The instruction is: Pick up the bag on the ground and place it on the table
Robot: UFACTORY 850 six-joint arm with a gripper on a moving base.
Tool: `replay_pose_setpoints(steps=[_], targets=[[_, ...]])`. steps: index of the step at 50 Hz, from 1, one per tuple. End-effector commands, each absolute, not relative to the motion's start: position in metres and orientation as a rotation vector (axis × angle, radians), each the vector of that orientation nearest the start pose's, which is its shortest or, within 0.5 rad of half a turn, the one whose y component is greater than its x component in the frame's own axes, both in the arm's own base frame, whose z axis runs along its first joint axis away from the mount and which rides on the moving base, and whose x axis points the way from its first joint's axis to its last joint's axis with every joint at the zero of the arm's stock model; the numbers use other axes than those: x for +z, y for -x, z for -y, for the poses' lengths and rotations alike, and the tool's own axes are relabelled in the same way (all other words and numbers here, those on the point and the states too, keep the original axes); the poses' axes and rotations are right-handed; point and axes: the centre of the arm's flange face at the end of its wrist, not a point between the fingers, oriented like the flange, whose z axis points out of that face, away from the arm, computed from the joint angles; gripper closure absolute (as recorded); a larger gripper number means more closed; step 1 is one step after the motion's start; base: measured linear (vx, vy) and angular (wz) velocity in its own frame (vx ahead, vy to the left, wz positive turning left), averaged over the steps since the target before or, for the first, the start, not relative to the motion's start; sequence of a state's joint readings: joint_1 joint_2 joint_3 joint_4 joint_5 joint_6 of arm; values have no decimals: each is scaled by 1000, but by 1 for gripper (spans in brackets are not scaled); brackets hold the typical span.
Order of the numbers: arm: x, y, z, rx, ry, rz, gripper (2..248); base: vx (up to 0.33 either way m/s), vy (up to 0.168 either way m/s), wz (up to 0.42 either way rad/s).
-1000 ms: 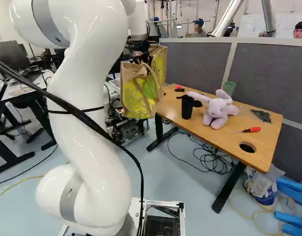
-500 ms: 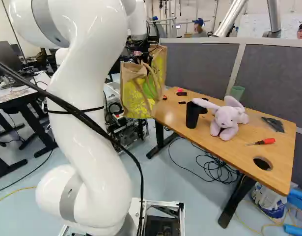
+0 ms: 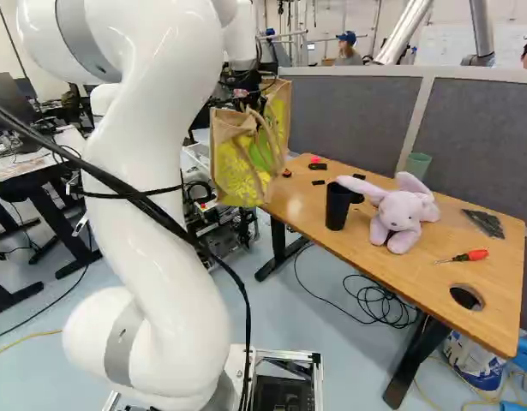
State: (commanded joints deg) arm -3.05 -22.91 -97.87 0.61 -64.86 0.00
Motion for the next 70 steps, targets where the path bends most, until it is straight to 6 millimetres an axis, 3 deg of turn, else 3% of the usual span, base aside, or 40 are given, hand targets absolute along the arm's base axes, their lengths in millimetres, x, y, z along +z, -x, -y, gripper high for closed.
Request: replay_pose_setpoints(steps=[13,70], targets=[[669,-617,32,-277,3130,18,227,0,0,0],[669,-617,32,-269,3038,949,227,0,0,0]])
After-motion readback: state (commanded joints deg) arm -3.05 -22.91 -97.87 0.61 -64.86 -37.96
